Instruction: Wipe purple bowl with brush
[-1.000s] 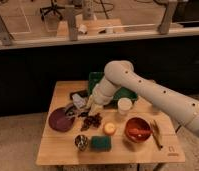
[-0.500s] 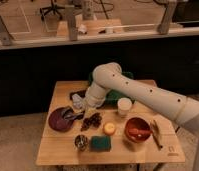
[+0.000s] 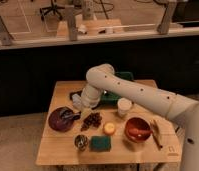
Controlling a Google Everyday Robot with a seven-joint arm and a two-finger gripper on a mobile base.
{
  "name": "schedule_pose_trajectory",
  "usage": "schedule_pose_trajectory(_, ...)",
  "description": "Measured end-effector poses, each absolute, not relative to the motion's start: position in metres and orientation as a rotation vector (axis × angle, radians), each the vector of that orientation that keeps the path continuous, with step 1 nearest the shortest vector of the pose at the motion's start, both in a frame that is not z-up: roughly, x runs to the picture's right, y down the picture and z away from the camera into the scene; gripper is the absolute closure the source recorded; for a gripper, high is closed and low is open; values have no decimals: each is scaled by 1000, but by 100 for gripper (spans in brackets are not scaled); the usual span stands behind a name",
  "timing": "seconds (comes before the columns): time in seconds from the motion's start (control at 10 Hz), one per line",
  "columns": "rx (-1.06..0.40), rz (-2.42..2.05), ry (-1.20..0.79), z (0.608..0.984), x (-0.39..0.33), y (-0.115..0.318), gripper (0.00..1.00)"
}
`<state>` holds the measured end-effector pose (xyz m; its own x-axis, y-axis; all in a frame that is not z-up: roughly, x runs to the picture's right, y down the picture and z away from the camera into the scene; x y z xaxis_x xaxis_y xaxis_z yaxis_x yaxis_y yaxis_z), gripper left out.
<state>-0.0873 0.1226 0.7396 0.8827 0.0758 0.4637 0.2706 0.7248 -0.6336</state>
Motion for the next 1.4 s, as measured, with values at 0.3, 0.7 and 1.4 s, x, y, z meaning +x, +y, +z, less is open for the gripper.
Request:
schedule_pose_trajectory(0.3,-776,-123,-462,752,-104,127,96)
schedule_pose_trajectory(0.7,-803,-112,-411,776,-114,130,96)
schedule_pose_trajectory(1.4,-825,-110,-400,778,-123,130,96)
